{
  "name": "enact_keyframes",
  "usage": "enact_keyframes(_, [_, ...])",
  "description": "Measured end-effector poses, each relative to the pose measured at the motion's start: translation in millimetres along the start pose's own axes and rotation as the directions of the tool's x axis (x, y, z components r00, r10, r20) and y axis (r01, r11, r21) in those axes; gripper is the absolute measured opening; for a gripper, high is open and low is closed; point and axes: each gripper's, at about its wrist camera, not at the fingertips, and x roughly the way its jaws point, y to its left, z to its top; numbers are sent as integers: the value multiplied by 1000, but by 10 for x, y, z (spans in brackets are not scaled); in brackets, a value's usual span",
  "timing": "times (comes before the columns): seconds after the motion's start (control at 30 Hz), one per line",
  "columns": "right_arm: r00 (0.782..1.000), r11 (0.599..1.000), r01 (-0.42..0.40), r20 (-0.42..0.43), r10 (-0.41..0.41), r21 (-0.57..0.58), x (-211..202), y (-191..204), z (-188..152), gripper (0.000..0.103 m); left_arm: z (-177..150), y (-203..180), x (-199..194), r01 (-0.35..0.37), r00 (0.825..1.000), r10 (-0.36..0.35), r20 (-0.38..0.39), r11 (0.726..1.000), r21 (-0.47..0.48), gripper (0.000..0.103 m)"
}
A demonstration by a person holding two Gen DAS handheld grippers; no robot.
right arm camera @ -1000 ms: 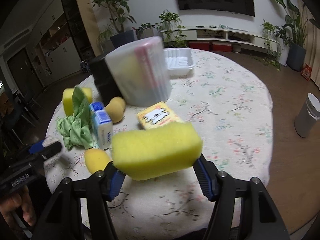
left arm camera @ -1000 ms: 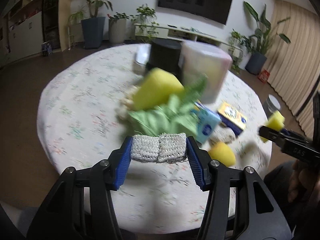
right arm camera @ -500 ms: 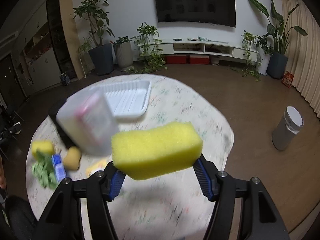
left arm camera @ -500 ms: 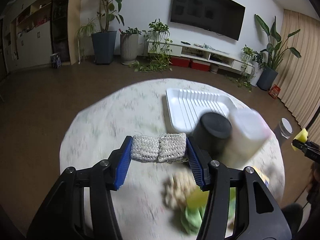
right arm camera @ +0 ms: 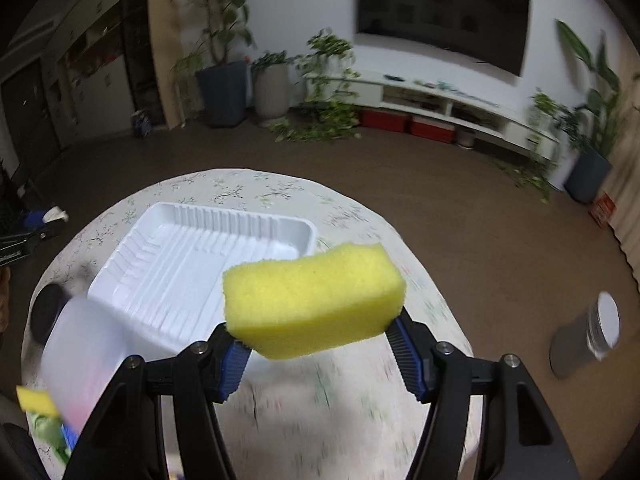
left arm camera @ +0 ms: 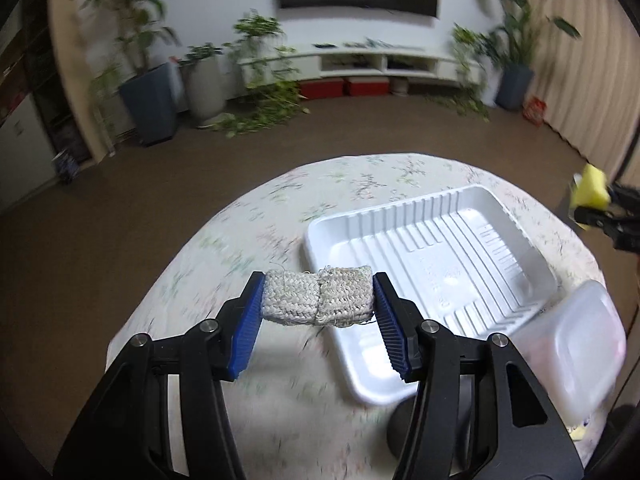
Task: Organize soft objects
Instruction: 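Carry the knitted pad and yellow sponge with both grippers into the white tray, then open both grippers over the tray and return toward the table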
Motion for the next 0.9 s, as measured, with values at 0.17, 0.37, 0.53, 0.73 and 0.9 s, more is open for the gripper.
enact_keyframes(0.17, [995, 995, -74, -69, 69, -68, 495, 145, 272, 65, 169, -186, 386, 46, 996, -39, -78, 995, 93, 51])
enact_keyframes(0.37, [979, 978, -164, -145, 145, -131, 904, 350, 367, 65, 214, -409, 786, 84, 985, -52, -163, 977, 195, 51])
enact_keyframes(0.53, [963, 959, -209, -210, 168, -194, 1172, 519, 370, 66, 200, -515, 976, 123, 975, -72, -209, 963, 242, 52])
enact_keyframes(0.73, [951, 947, -224, -265, 161, -229, 1408, 617, 267, 66, 122, -565, 1163, 151, 962, -85, -259, 958, 246, 53])
enact_keyframes(0.9, [950, 946, -221, -273, 153, -236, 1473, 615, 192, 68, 100, -556, 1194, 133, 965, -73, -250, 964, 232, 68])
